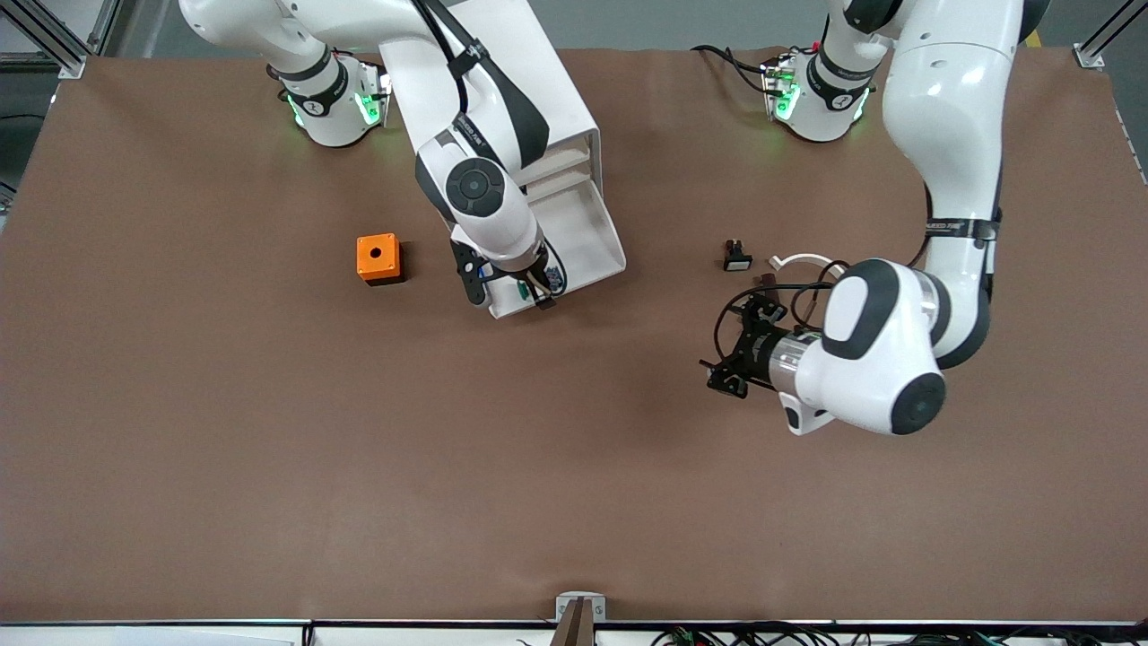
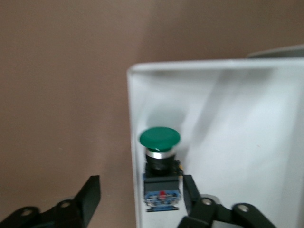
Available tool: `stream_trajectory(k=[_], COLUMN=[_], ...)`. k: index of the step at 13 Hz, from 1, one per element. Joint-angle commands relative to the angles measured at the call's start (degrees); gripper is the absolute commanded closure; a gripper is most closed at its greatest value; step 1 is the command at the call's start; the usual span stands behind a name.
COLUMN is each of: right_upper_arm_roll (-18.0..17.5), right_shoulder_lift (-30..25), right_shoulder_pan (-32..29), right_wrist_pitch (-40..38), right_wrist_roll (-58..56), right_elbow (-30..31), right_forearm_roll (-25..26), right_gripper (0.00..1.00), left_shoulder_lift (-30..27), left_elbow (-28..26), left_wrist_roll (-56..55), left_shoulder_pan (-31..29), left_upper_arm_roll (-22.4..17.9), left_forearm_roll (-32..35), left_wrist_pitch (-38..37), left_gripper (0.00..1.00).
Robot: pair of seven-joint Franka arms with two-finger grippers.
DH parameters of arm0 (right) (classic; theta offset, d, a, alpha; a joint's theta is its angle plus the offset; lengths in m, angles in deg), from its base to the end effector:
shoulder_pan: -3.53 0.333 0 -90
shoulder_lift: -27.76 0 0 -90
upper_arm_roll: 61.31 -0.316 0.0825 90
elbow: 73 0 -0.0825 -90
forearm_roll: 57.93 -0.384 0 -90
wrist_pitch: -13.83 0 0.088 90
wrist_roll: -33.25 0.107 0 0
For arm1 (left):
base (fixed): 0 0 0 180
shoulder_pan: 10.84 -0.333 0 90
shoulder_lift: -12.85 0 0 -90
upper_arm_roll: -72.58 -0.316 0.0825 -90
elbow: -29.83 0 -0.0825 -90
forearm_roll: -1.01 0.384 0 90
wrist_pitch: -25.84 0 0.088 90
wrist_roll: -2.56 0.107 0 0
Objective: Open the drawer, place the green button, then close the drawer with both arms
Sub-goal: 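Lower the green button into the open drawer and open the right gripper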
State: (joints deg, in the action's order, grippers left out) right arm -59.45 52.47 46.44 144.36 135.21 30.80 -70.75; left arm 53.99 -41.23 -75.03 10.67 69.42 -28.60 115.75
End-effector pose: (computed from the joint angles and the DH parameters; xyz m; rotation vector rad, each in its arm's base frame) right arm 0.4864 0.4327 0.3077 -2.5148 1.7251 0.2130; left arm 0.6468 -0.2802 0.3272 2.5063 1.5887 -0.9261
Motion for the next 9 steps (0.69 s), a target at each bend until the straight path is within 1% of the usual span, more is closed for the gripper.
stream_trajectory(k=[1, 3, 5, 7, 9], right_upper_arm_roll=[0.1, 0.1, 0.1, 0.1, -0.1], right_shoulder_lift=[-2.6, -4.5, -4.8, -5.0, -5.0], right_shoulder_pan=[-5.1, -10.2, -15.4, -19.7, -24.7], right_wrist_pitch=[-3.3, -6.4, -13.2, -20.5, -24.6], right_wrist_roll=[-6.8, -16.8, -22.4, -29.8, -38.3], right_elbow=[-1.6, -2.9, -6.9, -11.7, -15.1], right_forearm_roll=[1.5, 1.5, 1.3, 1.3, 1.0], right_gripper=[0.0, 0.0, 0.0, 0.0, 0.0], left_shoulder_lift=[1.3, 1.6, 1.8, 2.4, 3.6], left_elbow=[-0.5, -1.1, -1.2, -1.2, -1.3], left_wrist_roll=[3.7, 8.8, 12.5, 15.5, 18.1], left_shoulder_pan=[3.3, 5.6, 7.6, 9.9, 11.7], left_upper_arm_roll=[0.0, -0.1, -0.1, 0.1, 0.1], left_forearm_roll=[2.0, 2.4, 2.9, 7.9, 8.3], left_wrist_pitch=[4.0, 6.1, 9.2, 12.6, 17.1], left_gripper=[0.0, 0.0, 0.0, 0.0, 0.0])
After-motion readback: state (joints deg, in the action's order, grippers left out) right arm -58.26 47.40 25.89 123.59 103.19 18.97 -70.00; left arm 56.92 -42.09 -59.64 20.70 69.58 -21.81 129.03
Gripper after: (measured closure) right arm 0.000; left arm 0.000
